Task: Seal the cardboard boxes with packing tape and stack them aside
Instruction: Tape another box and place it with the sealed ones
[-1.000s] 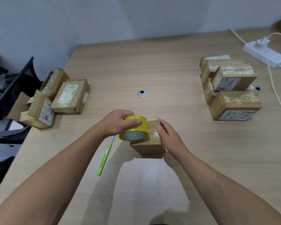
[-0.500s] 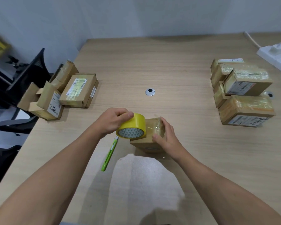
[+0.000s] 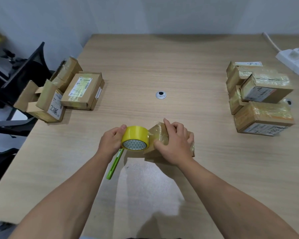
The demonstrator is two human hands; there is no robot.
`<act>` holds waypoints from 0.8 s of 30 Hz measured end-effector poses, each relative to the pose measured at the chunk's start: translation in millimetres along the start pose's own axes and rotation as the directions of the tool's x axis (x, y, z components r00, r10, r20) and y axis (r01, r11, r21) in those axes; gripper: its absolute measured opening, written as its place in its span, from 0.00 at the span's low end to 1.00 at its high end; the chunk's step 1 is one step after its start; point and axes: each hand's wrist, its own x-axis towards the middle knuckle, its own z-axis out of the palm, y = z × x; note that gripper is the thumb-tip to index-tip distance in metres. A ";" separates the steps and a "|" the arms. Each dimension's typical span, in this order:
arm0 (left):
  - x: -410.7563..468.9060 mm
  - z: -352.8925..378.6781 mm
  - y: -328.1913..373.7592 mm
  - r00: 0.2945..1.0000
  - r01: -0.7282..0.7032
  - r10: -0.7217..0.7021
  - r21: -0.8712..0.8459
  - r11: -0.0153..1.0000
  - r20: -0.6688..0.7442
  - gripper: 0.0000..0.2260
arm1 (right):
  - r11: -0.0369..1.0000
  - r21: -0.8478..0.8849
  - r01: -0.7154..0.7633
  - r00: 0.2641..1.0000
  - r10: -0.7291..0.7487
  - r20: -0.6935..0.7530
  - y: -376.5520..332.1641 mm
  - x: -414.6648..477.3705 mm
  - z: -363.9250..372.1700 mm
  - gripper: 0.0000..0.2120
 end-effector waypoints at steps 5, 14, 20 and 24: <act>-0.4 3.7 -14.0 0.990 0.136 -0.137 -0.032 0.990 -0.029 0.19 | 0.991 -0.133 0.022 1.000 -0.020 0.017 -10.2 1.5 12.4 0.44; -1.8 22.3 -23.5 0.988 0.153 -0.138 0.284 0.946 -0.070 0.10 | 0.959 -0.283 0.000 1.000 0.005 0.018 -16.8 -0.1 24.3 0.41; -1.7 13.6 -29.2 0.991 0.129 -0.109 0.307 0.943 -0.081 0.10 | 0.955 -0.294 0.030 0.997 -0.009 0.071 -19.0 -0.7 23.6 0.38; -6.1 7.1 -50.9 0.982 0.184 -0.144 0.468 0.864 -0.120 0.09 | 0.978 -0.207 0.003 0.999 0.007 0.048 -17.1 -1.2 25.6 0.29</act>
